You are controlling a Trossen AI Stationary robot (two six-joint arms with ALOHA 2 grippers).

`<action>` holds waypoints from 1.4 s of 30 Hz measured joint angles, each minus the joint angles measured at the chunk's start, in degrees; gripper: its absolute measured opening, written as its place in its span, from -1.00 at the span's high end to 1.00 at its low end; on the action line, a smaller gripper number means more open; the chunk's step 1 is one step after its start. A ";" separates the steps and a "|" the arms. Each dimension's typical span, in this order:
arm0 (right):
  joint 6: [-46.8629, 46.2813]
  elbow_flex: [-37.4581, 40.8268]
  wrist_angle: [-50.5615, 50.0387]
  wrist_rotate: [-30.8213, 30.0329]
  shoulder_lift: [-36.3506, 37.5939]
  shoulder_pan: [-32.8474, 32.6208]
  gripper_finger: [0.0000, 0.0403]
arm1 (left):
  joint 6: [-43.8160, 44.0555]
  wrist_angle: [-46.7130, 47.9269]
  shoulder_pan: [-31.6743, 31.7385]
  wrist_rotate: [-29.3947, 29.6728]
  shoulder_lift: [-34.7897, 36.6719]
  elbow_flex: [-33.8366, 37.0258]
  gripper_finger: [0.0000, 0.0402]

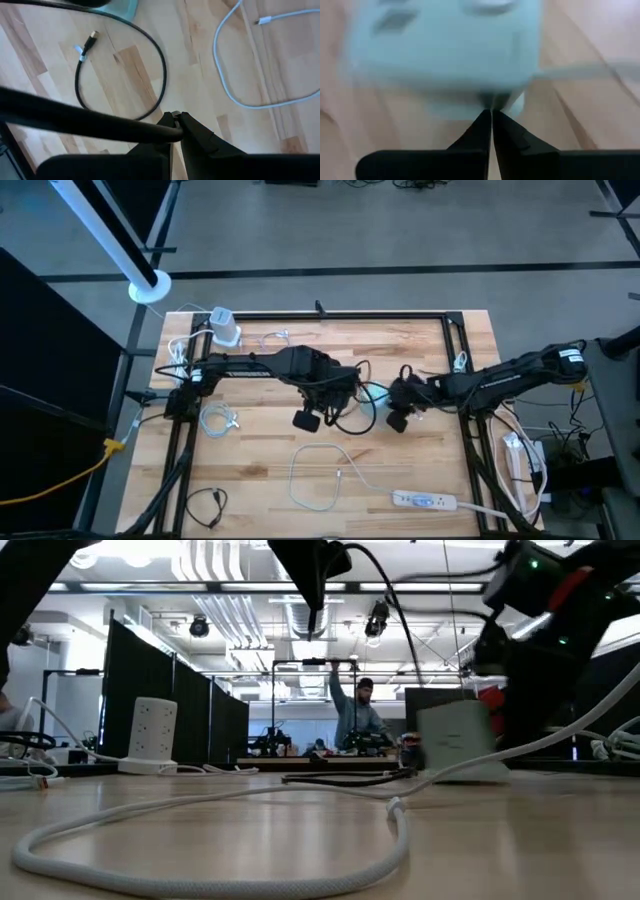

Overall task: Insert USB
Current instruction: Insert the top black charger cable into the green outlet extension

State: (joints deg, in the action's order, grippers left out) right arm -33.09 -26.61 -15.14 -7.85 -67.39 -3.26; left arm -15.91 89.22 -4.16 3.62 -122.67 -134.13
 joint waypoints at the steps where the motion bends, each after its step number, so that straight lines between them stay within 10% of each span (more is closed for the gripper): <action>1: 0.70 -0.05 3.53 0.43 -0.94 0.00 1.00 | 0.30 -0.20 -0.02 0.02 0.02 0.00 0.95; 17: -0.22 -4.72 -11.06 -9.59 1.99 -2.76 1.00 | -1.38 -5.67 -0.11 0.39 0.02 0.00 0.95; 33: 9.63 -4.13 17.97 -5.21 -14.14 -1.47 1.00 | -3.73 -7.72 1.22 0.39 0.02 0.17 0.95; 42: 9.99 -4.56 0.22 -4.17 -0.50 -3.27 1.00 | -15.78 -14.42 1.54 0.36 -0.13 7.16 0.95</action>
State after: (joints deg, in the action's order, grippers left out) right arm -23.10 -31.17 -14.92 -12.02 -67.89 -6.53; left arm -31.70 74.80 -2.63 3.98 -122.80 -126.97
